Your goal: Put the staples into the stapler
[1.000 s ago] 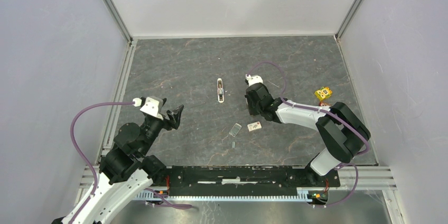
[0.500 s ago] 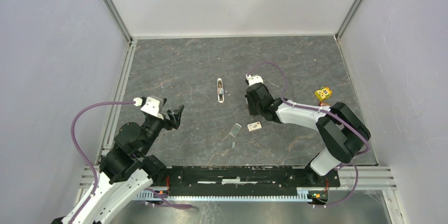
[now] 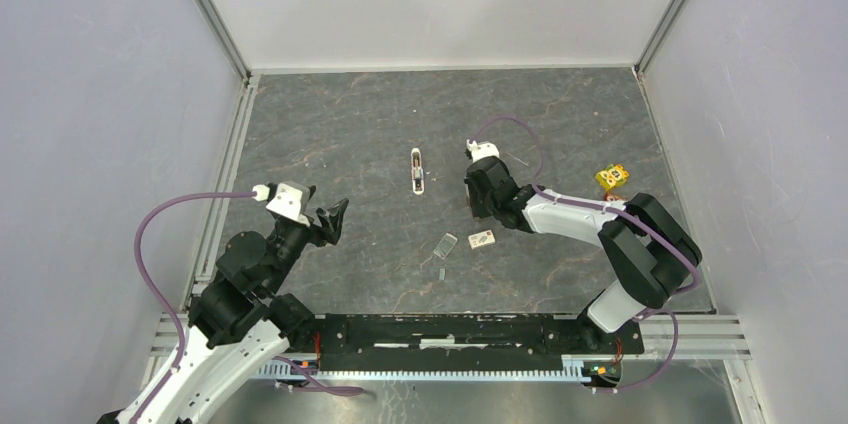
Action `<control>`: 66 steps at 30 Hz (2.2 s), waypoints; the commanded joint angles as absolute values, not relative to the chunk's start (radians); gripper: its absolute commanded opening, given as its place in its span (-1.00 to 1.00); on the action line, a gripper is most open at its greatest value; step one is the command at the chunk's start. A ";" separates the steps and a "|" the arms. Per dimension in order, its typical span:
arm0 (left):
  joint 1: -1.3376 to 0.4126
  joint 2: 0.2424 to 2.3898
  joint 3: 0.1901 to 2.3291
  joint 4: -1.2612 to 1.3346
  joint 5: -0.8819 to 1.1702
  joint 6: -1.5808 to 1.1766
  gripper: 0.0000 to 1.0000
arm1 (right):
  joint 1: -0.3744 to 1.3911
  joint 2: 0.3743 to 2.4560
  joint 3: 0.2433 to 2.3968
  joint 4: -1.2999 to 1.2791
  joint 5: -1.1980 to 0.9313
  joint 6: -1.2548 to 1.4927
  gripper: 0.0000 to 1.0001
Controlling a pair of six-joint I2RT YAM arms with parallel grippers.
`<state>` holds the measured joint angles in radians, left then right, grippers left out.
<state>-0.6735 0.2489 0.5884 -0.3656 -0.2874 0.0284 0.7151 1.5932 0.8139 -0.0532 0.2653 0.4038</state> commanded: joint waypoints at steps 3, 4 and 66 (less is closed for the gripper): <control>-0.672 0.255 0.588 -0.339 -0.297 0.100 0.49 | 0.709 1.583 0.815 -0.025 0.276 0.429 -0.54; -0.672 0.255 0.588 -0.339 -0.297 0.100 0.49 | 0.710 1.584 0.815 -0.025 0.276 0.431 -0.54; -0.670 0.272 0.590 -0.339 -0.295 0.102 0.49 | 0.678 1.499 0.837 -0.034 0.299 0.420 -0.24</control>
<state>-0.6735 0.2661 0.5884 -0.3656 -0.2874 0.0288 0.6987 1.5337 0.7830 -0.0265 0.2710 0.4416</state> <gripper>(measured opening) 0.743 0.367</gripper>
